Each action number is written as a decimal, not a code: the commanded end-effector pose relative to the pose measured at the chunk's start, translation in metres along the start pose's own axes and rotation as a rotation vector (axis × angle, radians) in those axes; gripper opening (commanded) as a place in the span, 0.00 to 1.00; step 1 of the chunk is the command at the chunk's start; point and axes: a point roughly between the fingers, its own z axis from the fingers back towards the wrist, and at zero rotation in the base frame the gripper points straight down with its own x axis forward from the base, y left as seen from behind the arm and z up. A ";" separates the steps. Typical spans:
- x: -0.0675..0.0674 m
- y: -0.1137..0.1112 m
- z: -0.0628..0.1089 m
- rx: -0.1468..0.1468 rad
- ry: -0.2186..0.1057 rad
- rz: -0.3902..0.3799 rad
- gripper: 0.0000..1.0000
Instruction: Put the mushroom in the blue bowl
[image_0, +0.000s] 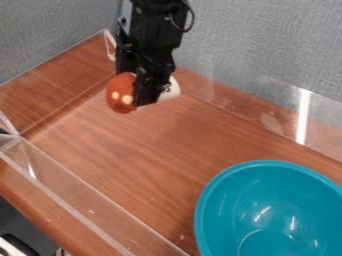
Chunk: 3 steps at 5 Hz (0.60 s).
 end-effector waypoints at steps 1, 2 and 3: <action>-0.006 0.013 0.009 0.028 -0.048 0.040 0.00; -0.003 0.021 -0.004 0.016 -0.035 0.045 0.00; -0.001 0.018 -0.015 0.003 -0.021 0.028 0.00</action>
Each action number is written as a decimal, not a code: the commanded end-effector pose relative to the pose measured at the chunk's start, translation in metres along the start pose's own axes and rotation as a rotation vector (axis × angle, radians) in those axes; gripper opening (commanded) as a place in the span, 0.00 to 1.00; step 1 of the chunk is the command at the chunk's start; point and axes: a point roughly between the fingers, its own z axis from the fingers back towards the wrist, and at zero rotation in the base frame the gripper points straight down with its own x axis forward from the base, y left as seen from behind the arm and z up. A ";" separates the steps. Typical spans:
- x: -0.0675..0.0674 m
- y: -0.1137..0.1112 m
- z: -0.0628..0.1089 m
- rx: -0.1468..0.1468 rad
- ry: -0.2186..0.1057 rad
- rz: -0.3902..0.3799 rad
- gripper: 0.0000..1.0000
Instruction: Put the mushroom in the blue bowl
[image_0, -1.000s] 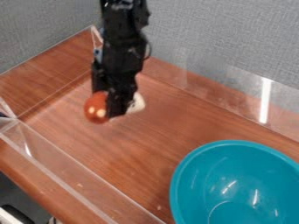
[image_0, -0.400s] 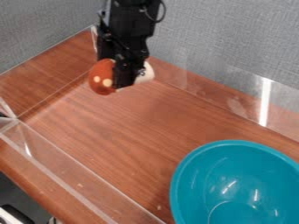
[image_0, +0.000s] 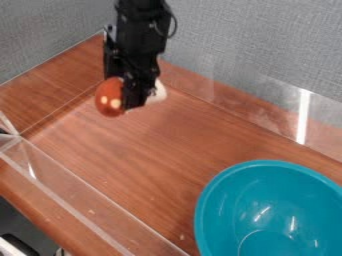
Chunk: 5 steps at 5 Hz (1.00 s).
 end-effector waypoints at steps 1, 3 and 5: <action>0.003 -0.002 0.008 0.014 -0.016 0.008 0.00; 0.014 0.008 0.006 0.039 -0.014 -0.033 0.00; 0.016 0.036 -0.017 0.045 0.023 -0.041 0.00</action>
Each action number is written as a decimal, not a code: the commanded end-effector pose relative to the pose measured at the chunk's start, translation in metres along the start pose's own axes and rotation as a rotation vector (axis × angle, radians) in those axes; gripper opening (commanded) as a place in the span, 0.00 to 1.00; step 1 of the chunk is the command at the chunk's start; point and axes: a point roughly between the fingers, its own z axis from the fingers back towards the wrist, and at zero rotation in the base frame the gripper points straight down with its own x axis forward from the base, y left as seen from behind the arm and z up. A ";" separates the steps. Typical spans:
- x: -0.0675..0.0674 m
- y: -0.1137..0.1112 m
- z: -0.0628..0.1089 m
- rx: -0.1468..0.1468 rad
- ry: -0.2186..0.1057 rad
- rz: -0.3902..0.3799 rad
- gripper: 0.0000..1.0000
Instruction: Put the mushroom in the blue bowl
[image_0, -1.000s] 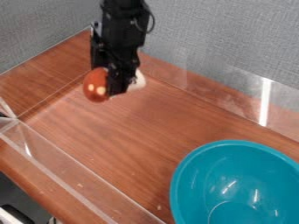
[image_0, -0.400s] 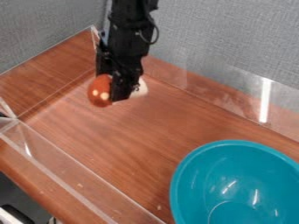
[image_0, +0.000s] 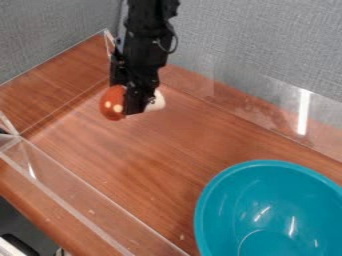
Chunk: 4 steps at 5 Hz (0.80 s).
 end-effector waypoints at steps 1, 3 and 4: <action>0.001 0.014 0.005 0.034 -0.030 0.003 0.00; 0.012 -0.007 0.008 0.050 -0.051 -0.073 0.00; 0.010 -0.009 0.017 0.070 -0.065 -0.081 0.00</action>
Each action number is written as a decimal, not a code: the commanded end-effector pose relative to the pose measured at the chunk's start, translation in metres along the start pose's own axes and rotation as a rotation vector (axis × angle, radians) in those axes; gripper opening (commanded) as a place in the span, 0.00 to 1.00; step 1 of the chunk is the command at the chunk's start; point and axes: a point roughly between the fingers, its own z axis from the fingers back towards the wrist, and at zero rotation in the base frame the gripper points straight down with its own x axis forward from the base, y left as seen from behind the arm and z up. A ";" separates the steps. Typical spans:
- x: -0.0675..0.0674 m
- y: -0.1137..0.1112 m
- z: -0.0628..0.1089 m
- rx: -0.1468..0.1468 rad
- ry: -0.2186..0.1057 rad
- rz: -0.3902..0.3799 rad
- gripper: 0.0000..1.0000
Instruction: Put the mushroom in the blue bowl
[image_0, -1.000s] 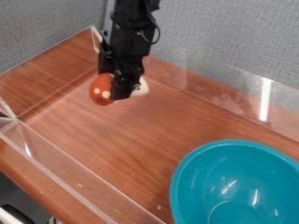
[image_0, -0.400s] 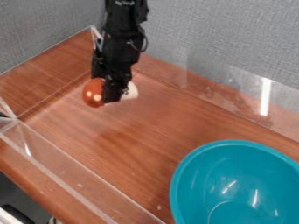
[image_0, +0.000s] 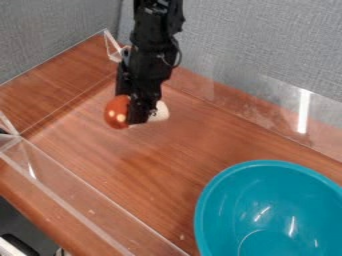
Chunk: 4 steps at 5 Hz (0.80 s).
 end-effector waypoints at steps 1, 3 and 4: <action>-0.003 0.006 0.024 0.061 -0.054 0.002 0.00; -0.007 -0.018 0.050 0.108 -0.082 -0.047 0.00; -0.009 -0.041 0.065 0.120 -0.094 -0.069 0.00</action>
